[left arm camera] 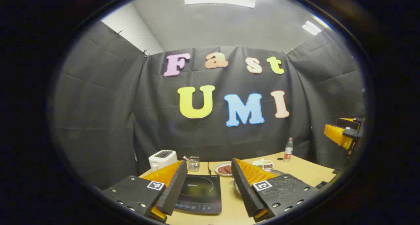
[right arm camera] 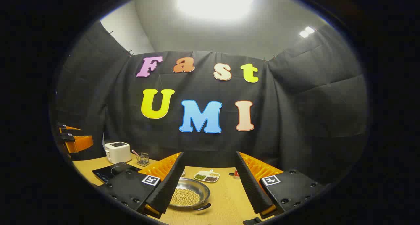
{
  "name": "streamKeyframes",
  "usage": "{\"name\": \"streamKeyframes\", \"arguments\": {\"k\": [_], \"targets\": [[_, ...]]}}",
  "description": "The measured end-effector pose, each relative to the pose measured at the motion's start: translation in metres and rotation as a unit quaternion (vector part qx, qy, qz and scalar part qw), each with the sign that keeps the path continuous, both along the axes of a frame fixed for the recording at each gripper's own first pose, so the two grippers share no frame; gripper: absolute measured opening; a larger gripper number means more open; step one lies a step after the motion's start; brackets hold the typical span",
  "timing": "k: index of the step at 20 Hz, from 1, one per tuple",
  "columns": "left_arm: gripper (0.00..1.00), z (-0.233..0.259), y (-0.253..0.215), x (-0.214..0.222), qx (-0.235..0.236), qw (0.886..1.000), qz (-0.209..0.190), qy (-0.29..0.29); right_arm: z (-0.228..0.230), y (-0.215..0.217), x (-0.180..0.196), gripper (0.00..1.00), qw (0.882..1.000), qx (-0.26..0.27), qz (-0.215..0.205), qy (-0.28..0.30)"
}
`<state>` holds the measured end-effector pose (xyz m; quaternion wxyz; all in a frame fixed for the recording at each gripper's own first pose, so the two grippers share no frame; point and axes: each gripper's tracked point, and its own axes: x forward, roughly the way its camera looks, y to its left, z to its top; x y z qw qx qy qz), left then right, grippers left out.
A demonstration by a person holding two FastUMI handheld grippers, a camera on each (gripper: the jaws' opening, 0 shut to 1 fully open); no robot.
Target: First push the handle of the pot to place it horizontally, then grasp the pot with both hands and set it on the induction cooktop.
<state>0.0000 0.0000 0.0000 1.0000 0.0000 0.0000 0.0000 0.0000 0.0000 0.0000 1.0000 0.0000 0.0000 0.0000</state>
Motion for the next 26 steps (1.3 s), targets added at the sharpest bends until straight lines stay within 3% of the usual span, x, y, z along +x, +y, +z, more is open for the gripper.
{"name": "streamKeyframes", "arguments": {"k": [6,12,18,22,23,26], "targets": [[0.79,0.006,0.006,0.0,0.007,1.0,0.003,-0.007,-0.001,0.003,0.006,0.96,1.0,0.019,-0.002,0.008],[0.82,0.004,0.016,0.0,0.005,1.0,0.011,-0.005,-0.009,0.005,0.009,0.96,1.0,0.01,-0.004,0.016],[0.8,0.01,0.018,0.004,0.006,1.0,0.007,-0.013,-0.009,0.004,0.01,0.96,1.0,0.001,-0.008,0.017],[0.8,0.011,0.019,0.002,0.007,1.0,0.006,-0.015,-0.008,0.002,0.01,0.87,1.0,-0.008,-0.009,0.015],[0.8,0.012,0.02,0.001,0.008,1.0,0.007,-0.015,-0.007,0.003,0.009,0.77,1.0,-0.009,-0.007,0.015],[0.82,0.011,0.024,-0.001,0.011,1.0,0.01,-0.015,-0.008,0.008,0.009,0.63,1.0,-0.007,-0.001,0.016]]}}
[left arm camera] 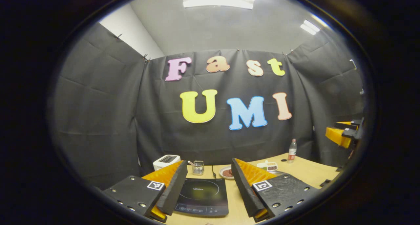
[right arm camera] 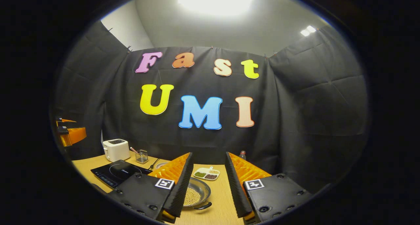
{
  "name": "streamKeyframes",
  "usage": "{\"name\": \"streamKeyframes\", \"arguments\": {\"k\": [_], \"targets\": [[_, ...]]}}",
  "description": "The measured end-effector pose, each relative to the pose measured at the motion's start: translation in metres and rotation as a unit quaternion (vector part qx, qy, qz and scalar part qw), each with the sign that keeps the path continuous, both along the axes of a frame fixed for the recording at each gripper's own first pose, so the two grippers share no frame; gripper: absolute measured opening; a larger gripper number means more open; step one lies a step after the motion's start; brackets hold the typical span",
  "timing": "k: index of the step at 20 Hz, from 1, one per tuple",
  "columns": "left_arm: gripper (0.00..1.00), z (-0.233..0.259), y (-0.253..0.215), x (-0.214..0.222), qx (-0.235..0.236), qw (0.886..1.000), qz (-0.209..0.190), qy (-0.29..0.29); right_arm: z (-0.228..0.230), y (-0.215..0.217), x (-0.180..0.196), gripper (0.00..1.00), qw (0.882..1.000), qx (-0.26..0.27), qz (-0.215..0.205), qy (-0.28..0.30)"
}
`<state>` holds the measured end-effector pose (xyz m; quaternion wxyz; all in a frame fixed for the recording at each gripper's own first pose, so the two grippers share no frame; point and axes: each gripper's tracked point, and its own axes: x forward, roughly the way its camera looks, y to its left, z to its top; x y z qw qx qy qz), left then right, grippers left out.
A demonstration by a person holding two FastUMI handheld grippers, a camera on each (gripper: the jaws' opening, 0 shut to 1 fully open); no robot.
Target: First push the handle of the pot to place it horizontally, then grasp the pot with both hands and set it on the induction cooktop.
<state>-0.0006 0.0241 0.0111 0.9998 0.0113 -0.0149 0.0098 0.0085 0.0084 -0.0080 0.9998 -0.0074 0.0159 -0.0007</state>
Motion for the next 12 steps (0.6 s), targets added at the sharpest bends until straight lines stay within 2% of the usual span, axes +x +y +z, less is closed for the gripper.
{"name": "streamKeyframes", "arguments": {"k": [3,4,5,8,9,11,12], "targets": [[0.8,0.003,0.005,-0.002,0.001,1.0,0.004,-0.002,-0.006,0.009,0.001,0.52,1.0,0.001,0.012,0.012],[0.8,0.001,0.007,-0.002,0.001,1.0,0.006,-0.002,-0.008,0.013,-0.001,0.41,1.0,0.003,0.023,0.019],[0.8,0.001,0.009,-0.003,0.0,1.0,0.007,-0.002,-0.01,0.014,-0.003,0.38,0.999,0.005,0.029,0.025],[0.8,0.0,0.014,-0.005,-0.002,1.0,0.009,-0.002,-0.014,0.026,-0.004,0.35,0.998,0.006,0.05,0.036],[0.82,0.001,0.016,-0.005,-0.001,1.0,0.01,-0.002,-0.013,0.02,-0.003,0.37,0.999,-0.001,0.034,0.035],[0.8,0.003,0.02,-0.007,0.004,1.0,0.011,-0.005,-0.007,0.02,-0.004,0.04,0.999,0.004,0.03,0.024],[0.79,0.003,0.023,-0.006,0.006,1.0,0.012,-0.006,-0.007,0.027,-0.004,0.03,0.999,0.008,0.036,0.025]]}}
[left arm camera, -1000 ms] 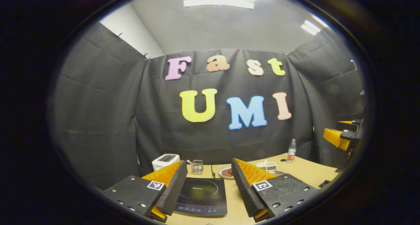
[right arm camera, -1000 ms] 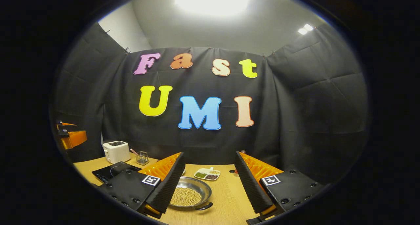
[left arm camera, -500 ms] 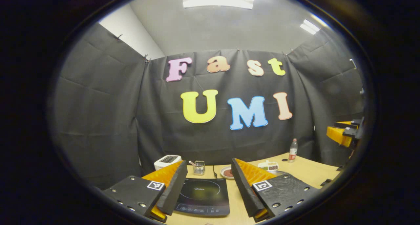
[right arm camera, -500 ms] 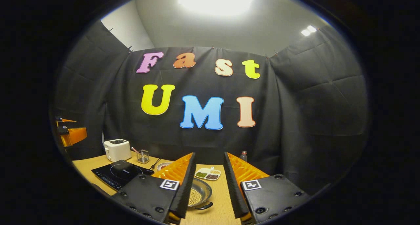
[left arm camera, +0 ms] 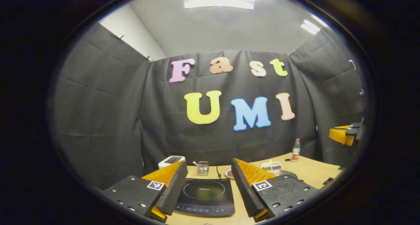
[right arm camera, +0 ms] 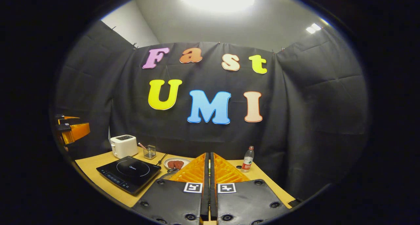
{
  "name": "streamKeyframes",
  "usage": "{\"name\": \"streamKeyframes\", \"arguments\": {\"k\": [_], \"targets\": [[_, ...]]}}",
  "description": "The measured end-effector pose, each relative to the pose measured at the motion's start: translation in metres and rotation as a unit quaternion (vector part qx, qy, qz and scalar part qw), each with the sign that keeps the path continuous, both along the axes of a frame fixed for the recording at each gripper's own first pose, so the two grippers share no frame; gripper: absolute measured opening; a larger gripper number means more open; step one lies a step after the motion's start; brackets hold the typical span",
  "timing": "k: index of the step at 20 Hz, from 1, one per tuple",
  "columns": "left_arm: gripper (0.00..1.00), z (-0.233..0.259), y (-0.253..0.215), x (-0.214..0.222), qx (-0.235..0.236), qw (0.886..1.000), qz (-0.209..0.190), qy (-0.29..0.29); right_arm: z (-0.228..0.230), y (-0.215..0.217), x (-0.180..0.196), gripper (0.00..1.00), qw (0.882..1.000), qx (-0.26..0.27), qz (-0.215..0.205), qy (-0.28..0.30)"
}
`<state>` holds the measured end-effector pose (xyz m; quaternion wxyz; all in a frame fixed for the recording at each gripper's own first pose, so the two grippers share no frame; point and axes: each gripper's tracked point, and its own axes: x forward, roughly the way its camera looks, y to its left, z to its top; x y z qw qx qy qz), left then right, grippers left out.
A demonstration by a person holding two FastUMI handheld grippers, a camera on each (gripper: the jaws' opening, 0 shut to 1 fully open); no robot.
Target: First push the handle of the pot to place it horizontally, then grasp the pot with both hands and set it on the induction cooktop.
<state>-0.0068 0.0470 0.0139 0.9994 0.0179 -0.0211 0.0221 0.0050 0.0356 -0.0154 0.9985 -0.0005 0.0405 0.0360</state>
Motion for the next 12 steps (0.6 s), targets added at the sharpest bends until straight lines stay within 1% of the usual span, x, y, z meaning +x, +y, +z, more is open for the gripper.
{"name": "streamKeyframes", "arguments": {"k": [2,3,4,5,6,7,8,12], "targets": [[0.8,0.004,0.003,0.001,0.002,1.0,-0.001,-0.003,-0.002,0.003,-0.003,0.04,1.0,0.004,0.009,0.009],[0.8,0.004,0.005,0.001,0.003,1.0,-0.001,-0.005,-0.012,0.012,0.0,0.03,0.999,0.009,0.026,0.021],[0.8,0.005,0.007,0.003,0.002,1.0,-0.002,-0.005,-0.017,0.017,-0.001,0.02,0.999,0.011,0.033,0.031],[0.8,0.005,0.008,0.004,0.002,1.0,-0.005,-0.005,-0.019,0.017,0.0,0.0,0.999,0.008,0.036,0.037],[0.8,0.004,0.011,0.005,0.002,1.0,-0.005,-0.005,-0.022,0.019,0.0,0.02,0.998,0.003,0.038,0.042],[0.8,0.003,0.016,0.006,0.003,1.0,-0.006,-0.006,-0.026,0.026,-0.002,0.0,0.998,0.0,0.046,0.047],[0.8,0.005,0.019,0.007,0.004,1.0,-0.006,-0.007,-0.03,0.036,-0.003,0.03,0.997,-0.001,0.059,0.054],[0.8,0.003,0.033,0.01,0.002,1.0,-0.014,-0.007,-0.054,0.055,-0.007,0.02,0.992,-0.009,0.084,0.096]]}}
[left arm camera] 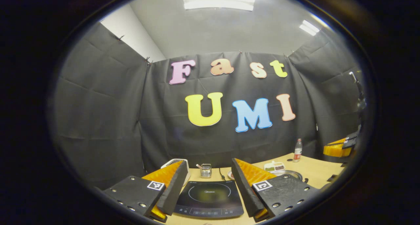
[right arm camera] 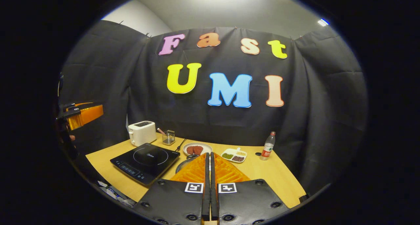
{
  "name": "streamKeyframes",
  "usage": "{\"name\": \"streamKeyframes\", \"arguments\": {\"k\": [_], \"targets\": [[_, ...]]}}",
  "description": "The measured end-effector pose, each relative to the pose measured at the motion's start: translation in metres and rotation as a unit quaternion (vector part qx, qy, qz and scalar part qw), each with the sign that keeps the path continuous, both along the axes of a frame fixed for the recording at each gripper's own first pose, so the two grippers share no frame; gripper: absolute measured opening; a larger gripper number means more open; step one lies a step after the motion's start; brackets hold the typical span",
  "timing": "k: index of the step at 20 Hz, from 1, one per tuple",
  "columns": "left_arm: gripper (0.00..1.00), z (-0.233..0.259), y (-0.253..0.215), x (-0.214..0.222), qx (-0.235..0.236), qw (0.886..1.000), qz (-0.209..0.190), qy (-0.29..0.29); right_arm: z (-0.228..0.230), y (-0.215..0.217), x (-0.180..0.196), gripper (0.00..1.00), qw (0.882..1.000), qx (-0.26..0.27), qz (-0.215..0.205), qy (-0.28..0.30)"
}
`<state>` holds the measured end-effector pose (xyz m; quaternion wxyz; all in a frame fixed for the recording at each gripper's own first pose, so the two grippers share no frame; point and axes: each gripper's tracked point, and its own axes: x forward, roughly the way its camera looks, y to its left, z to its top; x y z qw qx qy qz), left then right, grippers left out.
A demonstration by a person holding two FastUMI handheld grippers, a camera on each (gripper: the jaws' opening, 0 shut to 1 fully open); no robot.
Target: First push the handle of the pot to place it horizontally, then grasp the pot with both hands and set it on the induction cooktop.
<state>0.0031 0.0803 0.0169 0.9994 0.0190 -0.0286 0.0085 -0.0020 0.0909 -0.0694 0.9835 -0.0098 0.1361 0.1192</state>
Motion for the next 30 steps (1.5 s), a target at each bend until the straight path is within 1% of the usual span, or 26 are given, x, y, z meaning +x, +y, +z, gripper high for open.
{"name": "streamKeyframes", "arguments": {"k": [4,5,7,10,11,12,13,16,17,18,21,22,23,26,29,30], "targets": [[0.8,-0.008,0.02,0.002,-0.001,1.0,-0.001,0.004,-0.009,0.013,-0.001,0.02,1.0,0.005,0.003,0.013],[0.82,-0.01,0.024,0.003,-0.003,1.0,0.0,0.004,-0.014,0.014,-0.001,0.02,1.0,0.003,0.002,0.016],[0.79,-0.015,0.033,0.005,-0.008,1.0,0.007,0.01,-0.022,0.016,-0.001,0.02,1.0,0.001,0.005,0.024],[0.82,-0.017,0.043,0.008,-0.016,1.0,0.019,0.015,-0.034,0.02,0.003,0.02,0.999,-0.003,0.015,0.037],[0.82,-0.018,0.044,0.01,-0.017,0.999,0.022,0.016,-0.041,0.021,0.004,0.02,0.999,-0.002,0.02,0.043],[0.79,-0.018,0.044,0.011,-0.016,0.999,0.025,0.017,-0.046,0.023,0.006,0.02,0.998,0.001,0.028,0.049],[0.82,-0.017,0.044,0.014,-0.015,0.999,0.03,0.016,-0.051,0.024,0.008,0.02,0.998,0.003,0.037,0.055],[0.82,-0.017,0.041,0.024,-0.016,0.998,0.052,0.015,-0.073,0.021,0.017,0.02,0.995,-0.004,0.062,0.08],[0.82,-0.018,0.036,0.029,-0.02,0.998,0.056,0.017,-0.079,0.021,0.019,0.02,0.994,-0.005,0.073,0.087],[0.79,-0.017,0.03,0.032,-0.023,0.998,0.057,0.016,-0.086,0.02,0.022,0.02,0.992,-0.008,0.081,0.093],[0.79,-0.02,0.023,0.044,-0.021,0.997,0.068,0.021,-0.109,0.018,0.027,0.02,0.986,-0.021,0.113,0.12],[0.82,-0.021,0.019,0.049,-0.022,0.997,0.07,0.022,-0.117,0.017,0.028,0.02,0.984,-0.026,0.124,0.129],[0.8,-0.021,0.014,0.053,-0.023,0.997,0.072,0.024,-0.127,0.016,0.028,0.02,0.981,-0.032,0.133,0.14],[0.79,-0.029,0.004,0.066,-0.022,0.996,0.078,0.031,-0.149,0.013,0.024,0.03,0.971,-0.035,0.16,0.176],[0.79,-0.036,-0.011,0.076,-0.024,0.996,0.074,0.041,-0.17,0.008,0.026,0.02,0.965,-0.044,0.172,0.195],[0.82,-0.037,-0.016,0.079,-0.024,0.996,0.073,0.044,-0.178,0.005,0.026,0.02,0.962,-0.048,0.175,0.203]]}}
